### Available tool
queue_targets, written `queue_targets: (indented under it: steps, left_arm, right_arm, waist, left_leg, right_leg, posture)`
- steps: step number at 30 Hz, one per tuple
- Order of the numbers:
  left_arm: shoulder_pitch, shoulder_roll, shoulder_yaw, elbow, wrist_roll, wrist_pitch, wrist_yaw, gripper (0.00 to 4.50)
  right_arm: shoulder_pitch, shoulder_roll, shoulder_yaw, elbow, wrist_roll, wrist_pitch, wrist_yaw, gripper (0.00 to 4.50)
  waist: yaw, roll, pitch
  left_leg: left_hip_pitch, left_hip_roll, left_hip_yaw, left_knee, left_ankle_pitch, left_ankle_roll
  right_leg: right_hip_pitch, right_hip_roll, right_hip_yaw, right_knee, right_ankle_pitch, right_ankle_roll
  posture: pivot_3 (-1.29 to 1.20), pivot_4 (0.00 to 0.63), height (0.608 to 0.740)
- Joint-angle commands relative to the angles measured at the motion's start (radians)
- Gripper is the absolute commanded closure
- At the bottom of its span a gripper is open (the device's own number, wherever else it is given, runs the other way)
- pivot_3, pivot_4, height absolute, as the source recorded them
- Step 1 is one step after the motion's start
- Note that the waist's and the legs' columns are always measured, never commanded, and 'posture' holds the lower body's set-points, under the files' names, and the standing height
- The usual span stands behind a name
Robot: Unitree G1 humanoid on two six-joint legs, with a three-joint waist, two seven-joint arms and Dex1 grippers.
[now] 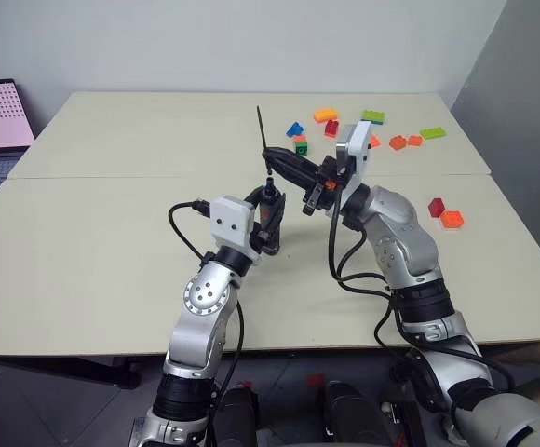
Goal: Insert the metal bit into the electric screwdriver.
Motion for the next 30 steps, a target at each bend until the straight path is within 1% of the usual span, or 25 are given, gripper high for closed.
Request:
queue_targets:
  steps: [1, 20, 30]
  left_arm:
    - [-0.001, -0.002, -0.001, -0.034, -0.005, 0.000, 0.001, 2.88]
    - [0.004, 0.002, -0.007, -0.039, -0.004, -0.003, -0.005, 2.88]
    - [0.010, 0.018, -0.014, -0.044, -0.002, -0.009, -0.021, 2.88]
  right_arm:
    - [0.007, -0.003, 0.003, -0.024, -0.001, -0.016, 0.009, 4.50]
    - [0.047, -0.023, 0.036, -0.053, -0.003, 0.049, 0.017, 4.50]
    - [-0.016, -0.086, 0.033, -0.025, 0.019, 0.171, 0.064, 4.50]
  waist:
    - [0.000, 0.000, 0.000]
    - [0.000, 0.000, 0.000]
    - [0.000, 0.000, 0.000]
  left_leg:
    - [0.000, 0.000, 0.000, 0.000, 0.000, 0.000]
    - [0.000, 0.000, 0.000, 0.000, 0.000, 0.000]
    - [0.001, 0.000, 0.000, 0.000, 0.000, 0.000]
  right_leg:
    - [0.000, 0.000, 0.000, 0.000, 0.000, 0.000]
    - [0.000, 0.000, 0.000, 0.000, 0.000, -0.001]
    - [0.000, 0.000, 0.000, 0.000, -0.001, -0.002]
  posture:
    - [0.00, 0.150, 0.740]
    - [0.00, 0.150, 0.740]
    - [0.00, 0.150, 0.740]
